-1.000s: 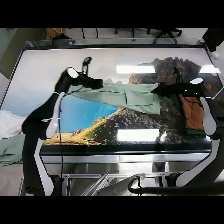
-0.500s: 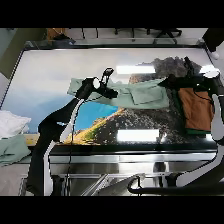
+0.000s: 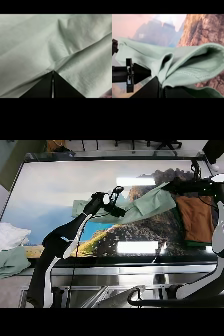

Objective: Fold the shirts.

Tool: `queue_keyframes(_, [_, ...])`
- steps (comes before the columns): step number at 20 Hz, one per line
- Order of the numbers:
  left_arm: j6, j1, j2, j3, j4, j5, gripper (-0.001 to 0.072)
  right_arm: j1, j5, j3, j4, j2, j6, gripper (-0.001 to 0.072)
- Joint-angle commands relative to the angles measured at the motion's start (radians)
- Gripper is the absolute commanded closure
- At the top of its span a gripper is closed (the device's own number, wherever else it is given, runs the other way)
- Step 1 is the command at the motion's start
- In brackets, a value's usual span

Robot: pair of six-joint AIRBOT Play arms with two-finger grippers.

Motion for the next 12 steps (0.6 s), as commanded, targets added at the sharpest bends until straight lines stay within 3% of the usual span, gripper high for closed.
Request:
queue_keyframes(1, [-0.035,0.024,0.088,0.004,-0.016,0.034,0.0696,0.002,0.055,0.011,-0.013,-0.002,0.04,0.0694])
queue_keyframes(7, [-0.045,0.244,0.359,0.004,-0.018,-0.046,0.0696,0.086,0.104,0.011,0.024,0.035,0.086,0.0694])
queue_keyframes(9, [-0.045,0.335,0.455,0.004,-0.019,-0.065,0.0696,0.178,0.027,0.011,0.109,0.06,0.077,0.0694])
queue_keyframes(12, [-0.045,0.465,0.583,-0.003,-0.076,-0.092,0.0696,0.42,-0.216,0.011,0.122,0.056,0.053,0.0693])
